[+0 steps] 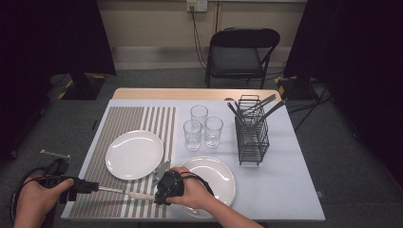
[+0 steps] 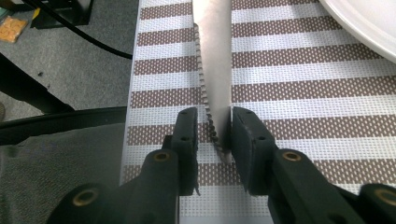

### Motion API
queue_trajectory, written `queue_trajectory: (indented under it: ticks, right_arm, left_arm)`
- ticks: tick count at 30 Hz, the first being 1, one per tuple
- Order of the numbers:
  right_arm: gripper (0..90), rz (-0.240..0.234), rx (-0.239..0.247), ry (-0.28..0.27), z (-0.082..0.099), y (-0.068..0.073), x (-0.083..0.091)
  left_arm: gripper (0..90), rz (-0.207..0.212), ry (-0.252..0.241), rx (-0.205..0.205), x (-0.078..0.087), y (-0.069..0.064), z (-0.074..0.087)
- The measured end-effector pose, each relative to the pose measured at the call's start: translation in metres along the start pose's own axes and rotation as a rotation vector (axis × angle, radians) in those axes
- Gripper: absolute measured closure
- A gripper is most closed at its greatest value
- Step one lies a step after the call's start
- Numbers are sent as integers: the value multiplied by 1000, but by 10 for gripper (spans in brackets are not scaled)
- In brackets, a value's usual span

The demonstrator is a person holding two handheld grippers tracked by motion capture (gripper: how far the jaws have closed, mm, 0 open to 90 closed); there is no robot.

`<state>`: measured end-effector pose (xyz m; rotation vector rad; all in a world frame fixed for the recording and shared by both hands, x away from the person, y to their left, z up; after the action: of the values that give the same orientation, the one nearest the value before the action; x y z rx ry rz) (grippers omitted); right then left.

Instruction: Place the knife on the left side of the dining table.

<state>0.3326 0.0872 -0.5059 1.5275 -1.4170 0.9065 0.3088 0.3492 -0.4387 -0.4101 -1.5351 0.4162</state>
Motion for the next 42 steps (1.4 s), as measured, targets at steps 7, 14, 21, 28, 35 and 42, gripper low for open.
queue_trajectory:
  ticks: [7, 14, 21, 28, 35, 42]
  right_arm:
    - [763, 6, -15, 3, 1, -1, 0]
    - [768, 12, -15, 6, 0, -1, 0]
    - [663, 5, -25, 2, -1, 0, 0]
    - [697, 21, -21, 22, -3, -3, 0]
    - [741, 29, -11, 19, -9, -1, -3]
    - [774, 21, -15, 25, -9, 0, -3]
  left_arm:
    - [626, 8, -18, 23, -2, -1, -1]
    - [621, -7, -12, 14, -2, -1, -1]
    - [621, -10, -2, 1, -1, -1, -2]
    - [621, -17, 7, -18, 0, -1, -2]
    - [618, -21, -16, -7, -1, -3, -3]
    - [615, -28, -7, -10, -1, -2, -3]
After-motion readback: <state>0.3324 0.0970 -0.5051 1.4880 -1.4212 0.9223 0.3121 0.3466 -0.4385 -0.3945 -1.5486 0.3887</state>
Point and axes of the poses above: each handheld gripper's, and its own axes: x roughly backward along the jaws, z roughly out of its underside, y roughly to its left, the point moved 6 cm from there along -x, roughly forward along the jaws, and after that the axes turned 14 degrees about y, right-handed, at the moved point
